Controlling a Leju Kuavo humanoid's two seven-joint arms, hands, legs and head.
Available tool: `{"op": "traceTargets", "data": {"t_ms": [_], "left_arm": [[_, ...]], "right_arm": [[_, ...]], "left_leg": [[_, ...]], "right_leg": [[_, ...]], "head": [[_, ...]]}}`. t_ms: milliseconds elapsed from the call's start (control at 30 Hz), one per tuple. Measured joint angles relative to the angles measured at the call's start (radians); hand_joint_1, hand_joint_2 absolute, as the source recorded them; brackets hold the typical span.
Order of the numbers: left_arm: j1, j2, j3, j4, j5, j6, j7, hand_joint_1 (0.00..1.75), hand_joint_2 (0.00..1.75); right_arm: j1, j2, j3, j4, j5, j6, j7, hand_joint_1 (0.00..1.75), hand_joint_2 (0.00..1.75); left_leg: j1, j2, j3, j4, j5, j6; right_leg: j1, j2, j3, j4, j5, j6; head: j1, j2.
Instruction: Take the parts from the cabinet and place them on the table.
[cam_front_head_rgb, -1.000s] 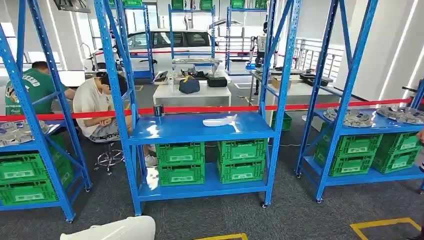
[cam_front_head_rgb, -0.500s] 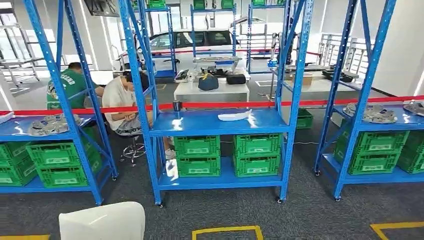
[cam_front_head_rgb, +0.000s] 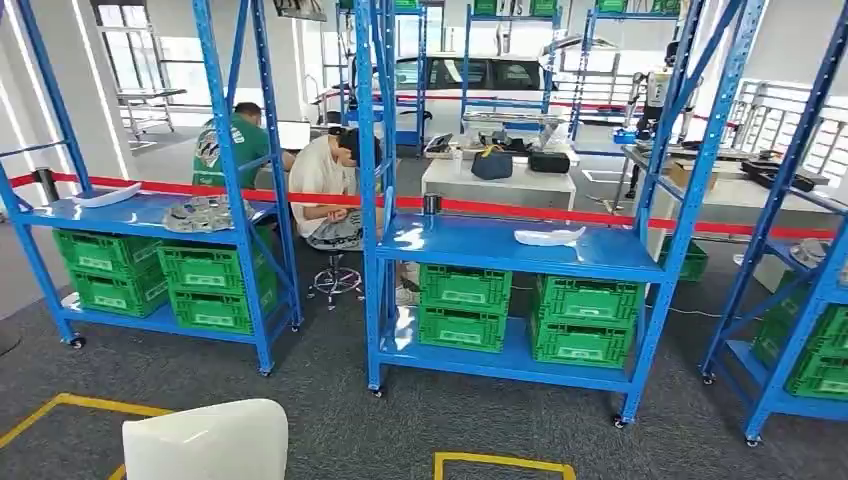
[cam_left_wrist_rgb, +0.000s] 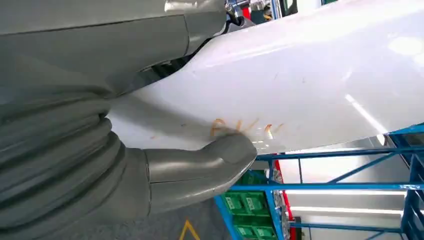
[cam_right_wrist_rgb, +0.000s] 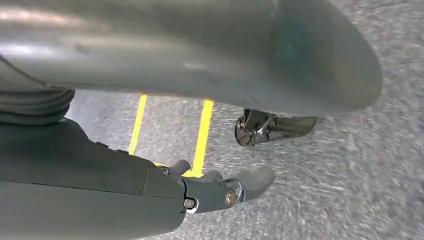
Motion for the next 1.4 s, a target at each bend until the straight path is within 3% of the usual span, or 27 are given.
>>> {"op": "traceTargets", "data": {"t_ms": [33,100,133,167,300,333,400,433,500,533,600,633,667,700,833,900,933,1000,1033,1067,1133,1167,1200,1267,1333,1367,1400], "left_arm": [[0.0,-0.001,0.0,0.001,0.0,0.0,0.001,1.75,1.75],[0.0,-0.003,0.0,0.002,0.0,0.0,0.001,1.75,1.75],[-0.001,-0.005,0.0,0.002,-0.003,0.002,0.0,1.75,1.75],[-0.001,-0.006,0.0,0.002,-0.013,0.011,-0.002,1.75,1.75],[0.007,-0.004,0.003,0.001,-0.024,0.027,-0.009,1.75,1.75],[0.008,-0.002,0.007,-0.002,-0.025,0.027,-0.01,1.75,1.75],[0.004,0.0,0.013,-0.003,-0.028,0.038,-0.008,1.75,1.75],[0.004,0.0,0.013,-0.003,-0.033,0.046,-0.002,1.75,1.75],[0.016,0.0,0.016,-0.002,-0.046,0.07,0.014,1.75,1.75],[0.022,0.0,0.018,-0.003,-0.052,0.08,0.016,1.75,1.75],[0.026,0.0,0.021,-0.004,-0.058,0.088,0.018,1.75,1.75],[0.026,0.0,0.023,-0.007,-0.059,0.09,0.018,1.75,1.75],[0.026,0.0,0.024,-0.012,-0.059,0.092,0.017,1.75,1.75],[0.024,-0.001,0.024,-0.015,-0.062,0.095,0.016,1.75,1.75],[0.049,-0.007,0.035,-0.053,-0.124,0.195,-0.018,1.75,1.75],[0.053,-0.027,0.04,-0.087,-0.177,0.313,-0.04,1.75,1.75],[0.053,-0.04,0.04,-0.103,-0.192,0.367,-0.047,1.75,1.75],[0.059,-0.057,0.04,-0.124,-0.2,0.405,-0.053,1.75,1.75],[0.062,-0.065,0.04,-0.136,-0.201,0.415,-0.055,1.75,1.75],[0.066,-0.072,0.04,-0.149,-0.213,0.432,-0.06,1.75,1.75],[0.07,-0.083,0.036,-0.181,-0.258,0.484,-0.085,1.75,1.75],[0.071,-0.086,0.031,-0.196,-0.28,0.513,-0.097,1.75,1.75],[0.072,-0.09,0.024,-0.21,-0.294,0.534,-0.105,1.75,1.75],[0.072,-0.098,0.014,-0.233,-0.315,0.559,-0.108,1.75,1.75],[0.076,-0.102,0.007,-0.25,-0.34,0.598,-0.116,1.75,1.75],[0.077,-0.103,0.005,-0.259,-0.36,0.633,-0.126,1.75,1.75],[0.074,-0.104,-0.001,-0.272,-0.388,0.686,-0.146,1.75,1.75]], "right_arm": [[0.002,0.0,0.0,0.0,0.0,0.0,0.001,0.0,0.0],[0.002,0.0,0.0,0.0,0.0,0.0,0.004,0.0,0.0],[0.001,0.0,0.0,0.0,0.0,0.001,0.003,0.0,0.0],[0.001,-0.003,0.0,0.0,0.0,0.002,-0.005,0.0,0.0],[-0.001,-0.005,0.001,0.0,0.0,0.004,-0.016,0.0,0.0],[-0.001,0.0,0.001,0.0,0.0,0.004,-0.018,0.0,0.0],[0.0,-0.003,0.001,0.0,0.001,0.006,-0.019,0.0,0.0],[0.001,-0.003,0.001,0.0,0.006,0.007,-0.017,0.0,0.0],[0.004,-0.003,0.002,0.0,0.01,0.007,-0.008,0.0,0.0],[0.004,-0.003,0.002,0.0,0.011,0.007,-0.009,0.0,0.0],[0.002,-0.003,0.002,0.0,0.011,0.007,-0.011,0.0,0.0],[0.001,-0.003,0.002,0.0,0.011,0.007,-0.011,0.0,0.0],[0.0,-0.003,0.002,0.0,0.011,0.007,-0.011,0.0,0.0],[0.0,-0.005,0.002,0.0,0.012,0.007,-0.013,0.0,0.0],[-0.004,-0.005,0.004,0.0,0.018,0.007,-0.005,0.0,0.0],[-0.004,-0.005,0.004,0.0,0.016,0.005,-0.01,0.0,0.0],[-0.002,-0.005,0.004,0.0,0.012,0.005,-0.01,0.0,0.0],[0.003,-0.005,0.004,0.0,0.01,0.001,-0.01,0.0,0.0],[0.004,-0.005,0.004,0.0,0.01,0.0,-0.01,0.0,0.0],[0.005,-0.005,0.004,0.0,0.009,0.0,-0.01,0.0,0.0],[0.003,-0.005,0.004,0.0,0.009,0.0,-0.014,0.0,0.0],[0.002,-0.006,0.004,0.0,0.009,0.0,-0.014,0.0,0.0],[0.003,-0.008,0.004,0.0,0.009,0.0,-0.013,0.0,0.0],[0.002,-0.008,0.004,0.0,0.009,0.0,-0.009,0.0,0.0],[0.002,-0.008,0.004,0.0,0.009,0.0,-0.01,0.0,0.0],[0.0,-0.007,0.004,0.0,0.01,0.0,-0.01,0.0,0.0],[0.001,-0.008,0.003,0.0,0.011,0.0,-0.013,0.0,0.0]], "left_leg": [[-0.002,-0.013,-0.003,0.002,0.002,0.001],[-0.007,-0.04,-0.004,0.005,0.005,0.0],[-0.008,-0.055,-0.004,0.006,0.007,-0.002],[-0.004,-0.063,-0.006,0.006,0.009,-0.003],[0.001,-0.109,-0.023,-0.002,0.026,-0.033],[-0.008,-0.119,-0.029,-0.005,0.029,-0.038],[-0.007,-0.026,-0.057,0.067,-0.024,-0.044],[-0.002,0.0,-0.09,0.14,-0.063,-0.052],[0.008,0.017,-0.155,0.286,-0.124,-0.067],[0.013,0.02,-0.16,0.301,-0.12,-0.072],[0.021,0.031,-0.095,0.191,-0.054,-0.08],[0.023,0.049,-0.047,0.106,-0.018,-0.082],[0.023,0.103,0.0,0.023,0.004,-0.084],[0.011,0.109,0.011,0.006,-0.009,-0.071],[0.009,0.063,-0.002,0.006,-0.003,-0.037],[0.015,0.041,-0.002,0.001,0.004,-0.023],[0.015,0.029,-0.005,0.001,0.006,-0.017],[0.012,0.002,-0.011,0.003,0.008,-0.013],[0.011,-0.013,-0.013,0.004,0.009,-0.012],[0.011,-0.029,-0.014,0.006,0.009,-0.013],[0.011,-0.058,-0.014,0.013,0.01,-0.016],[0.012,-0.069,-0.016,0.015,0.011,-0.018],[0.011,-0.076,-0.02,0.018,0.012,-0.024],[0.015,-0.1,-0.028,0.016,0.018,-0.041],[0.016,-0.127,-0.039,0.004,0.028,-0.059],[0.017,-0.096,-0.04,0.017,0.023,-0.057],[0.011,-0.037,-0.055,0.049,-0.004,-0.058]], "right_leg": [[0.002,0.001,-0.004,0.0,0.017,-0.004],[0.006,0.012,0.053,-0.127,0.103,-0.019],[0.012,0.039,0.107,-0.237,0.156,-0.032],[0.013,0.085,0.132,-0.3,0.16,-0.046],[0.02,0.058,0.138,-0.323,0.162,-0.049],[0.007,0.041,0.149,-0.34,0.173,-0.049],[0.003,0.016,0.154,-0.353,0.182,-0.056],[0.003,0.002,0.153,-0.353,0.181,-0.056],[0.002,-0.028,0.151,-0.351,0.179,-0.057],[0.001,-0.041,0.151,-0.351,0.179,-0.055],[-0.002,-0.068,0.152,-0.346,0.174,-0.048],[-0.004,-0.079,0.153,-0.342,0.17,-0.043],[0.0,-0.088,0.154,-0.333,0.163,-0.036],[0.006,-0.099,0.149,-0.321,0.152,-0.026],[0.002,-0.136,0.16,-0.327,0.151,-0.006],[-0.006,-0.046,0.137,-0.27,0.105,0.003],[-0.006,-0.012,0.093,-0.176,0.056,0.005],[-0.005,0.001,0.017,-0.023,-0.002,0.004],[-0.005,0.002,-0.001,0.005,0.001,0.003],[-0.005,0.004,0.006,-0.018,0.029,0.0],[-0.005,0.02,0.081,-0.183,0.124,-0.009],[-0.006,0.052,0.122,-0.27,0.16,-0.014],[-0.009,0.109,0.132,-0.301,0.141,-0.016],[-0.001,0.082,0.131,-0.306,0.149,-0.016],[0.001,0.058,0.136,-0.315,0.157,-0.031],[-0.007,0.041,0.143,-0.325,0.166,-0.04],[-0.005,0.03,0.144,-0.329,0.168,-0.046]], "head": [[0.0,0.0],[0.0,0.0],[0.0,0.0],[0.0,0.0],[0.001,0.0],[0.001,0.0],[-0.002,0.0],[-0.002,0.0],[-0.002,0.0],[-0.002,0.0],[-0.002,0.0],[-0.002,0.0],[-0.002,0.0],[-0.003,0.0],[-0.001,0.0],[-0.001,0.0],[0.001,0.0],[0.0,0.0],[0.0,0.0],[0.001,0.0],[0.001,0.0],[0.001,0.0],[0.0,0.0],[0.002,0.0],[0.002,0.0],[0.002,0.0],[0.001,0.0]]}}
